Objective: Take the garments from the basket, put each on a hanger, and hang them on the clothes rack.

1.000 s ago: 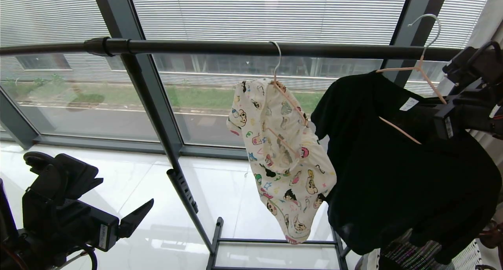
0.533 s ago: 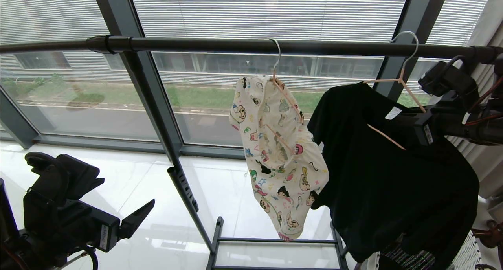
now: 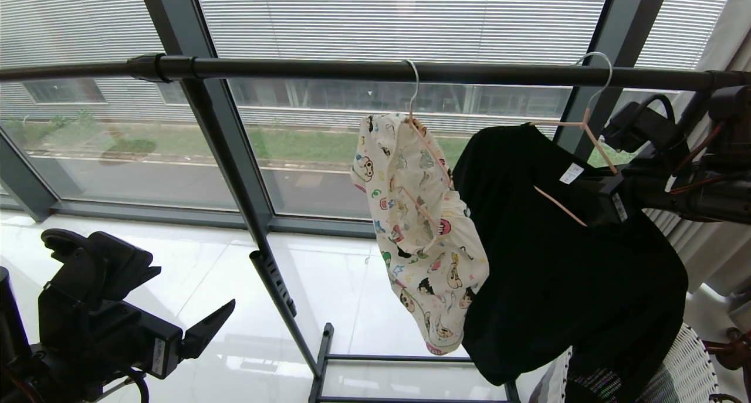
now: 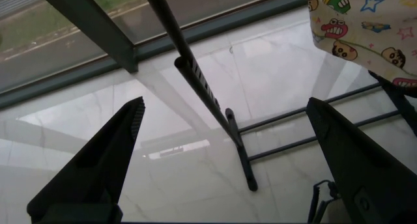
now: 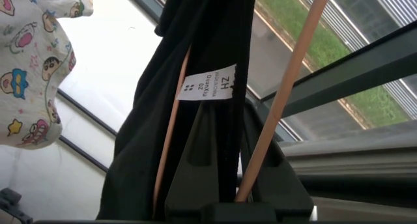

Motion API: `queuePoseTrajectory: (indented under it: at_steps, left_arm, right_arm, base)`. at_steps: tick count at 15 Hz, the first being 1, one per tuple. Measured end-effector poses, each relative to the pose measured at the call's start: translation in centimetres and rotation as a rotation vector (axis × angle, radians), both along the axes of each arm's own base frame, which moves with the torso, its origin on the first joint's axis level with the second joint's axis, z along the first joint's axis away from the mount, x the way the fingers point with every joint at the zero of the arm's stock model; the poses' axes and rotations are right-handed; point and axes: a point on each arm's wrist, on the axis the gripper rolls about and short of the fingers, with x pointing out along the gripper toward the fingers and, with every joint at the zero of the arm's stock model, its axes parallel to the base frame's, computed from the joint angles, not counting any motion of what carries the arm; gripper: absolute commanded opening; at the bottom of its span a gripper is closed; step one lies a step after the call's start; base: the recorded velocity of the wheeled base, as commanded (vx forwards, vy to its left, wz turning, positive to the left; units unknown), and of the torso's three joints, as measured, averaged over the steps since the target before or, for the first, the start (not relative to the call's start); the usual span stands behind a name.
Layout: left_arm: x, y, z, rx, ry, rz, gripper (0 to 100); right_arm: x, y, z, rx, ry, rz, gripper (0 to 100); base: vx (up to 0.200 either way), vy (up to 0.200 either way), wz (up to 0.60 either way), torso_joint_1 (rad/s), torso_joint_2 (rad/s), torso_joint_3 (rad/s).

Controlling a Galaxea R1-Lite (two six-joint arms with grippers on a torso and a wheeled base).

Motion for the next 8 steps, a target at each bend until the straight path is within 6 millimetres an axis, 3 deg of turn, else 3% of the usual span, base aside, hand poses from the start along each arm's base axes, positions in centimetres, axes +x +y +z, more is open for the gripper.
queuePoseTrajectory:
  at_steps: [1,2,8]
  left_arm:
    - [0.00,0.00,0.00,0.000,0.000,0.000,100]
    - [0.00,0.00,0.00,0.000,0.000,0.000,100]
    - [0.00,0.00,0.00,-0.001,0.000,0.000,100]
  right_arm:
    - [0.00,0.03,-0.01,0.000,0.000,0.001,0]
    - [0.00,0.05,-0.01,0.001,0.001,0.000,100]
    - [-0.09,0.03,0.10,0.006,-0.002,-0.002,100]
  base:
    - [0.000,0.000,0.00,0.000,0.00,0.000]
    - [0.000,0.000,0.00,0.000,0.00,0.000]
    - [0.000,0.000,0.00,0.000,0.00,0.000]
